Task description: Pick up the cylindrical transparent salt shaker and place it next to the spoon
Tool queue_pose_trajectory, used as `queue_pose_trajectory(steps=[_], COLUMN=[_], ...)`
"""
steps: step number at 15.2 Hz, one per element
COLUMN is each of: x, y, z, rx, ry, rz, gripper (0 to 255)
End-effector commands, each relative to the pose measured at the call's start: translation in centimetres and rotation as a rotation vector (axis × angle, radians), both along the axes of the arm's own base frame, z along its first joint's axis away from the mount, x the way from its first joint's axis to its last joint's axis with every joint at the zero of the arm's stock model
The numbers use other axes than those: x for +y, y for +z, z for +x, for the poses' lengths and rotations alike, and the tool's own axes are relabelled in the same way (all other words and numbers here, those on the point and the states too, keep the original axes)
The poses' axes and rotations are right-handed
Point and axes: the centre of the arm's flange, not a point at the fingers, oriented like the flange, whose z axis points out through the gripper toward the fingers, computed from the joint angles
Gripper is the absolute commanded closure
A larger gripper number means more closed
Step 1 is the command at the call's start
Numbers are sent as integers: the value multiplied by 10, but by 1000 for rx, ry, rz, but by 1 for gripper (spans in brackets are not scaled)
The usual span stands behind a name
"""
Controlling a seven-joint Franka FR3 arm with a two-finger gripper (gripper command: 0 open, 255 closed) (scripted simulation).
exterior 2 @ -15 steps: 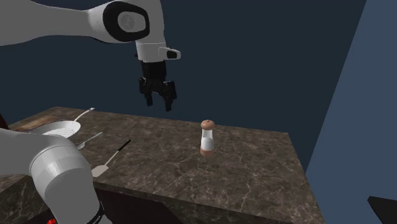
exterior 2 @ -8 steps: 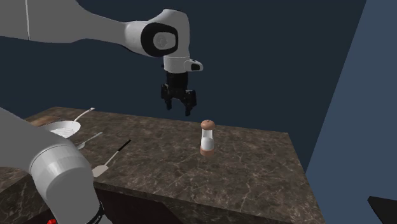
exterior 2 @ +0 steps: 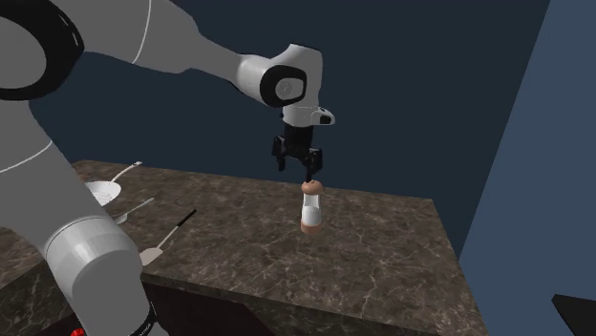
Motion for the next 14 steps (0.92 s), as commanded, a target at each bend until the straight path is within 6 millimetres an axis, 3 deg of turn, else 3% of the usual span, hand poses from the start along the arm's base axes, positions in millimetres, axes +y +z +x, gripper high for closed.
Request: queue_pose_trajectory(steps=[1, 5, 14], x=[-6, -14, -8], y=[-14, -40, -80], z=[24, 70, 72], rx=[-1, -2, -2], ry=[3, 10, 11], rz=[19, 57, 58], gripper=[0, 0, 0])
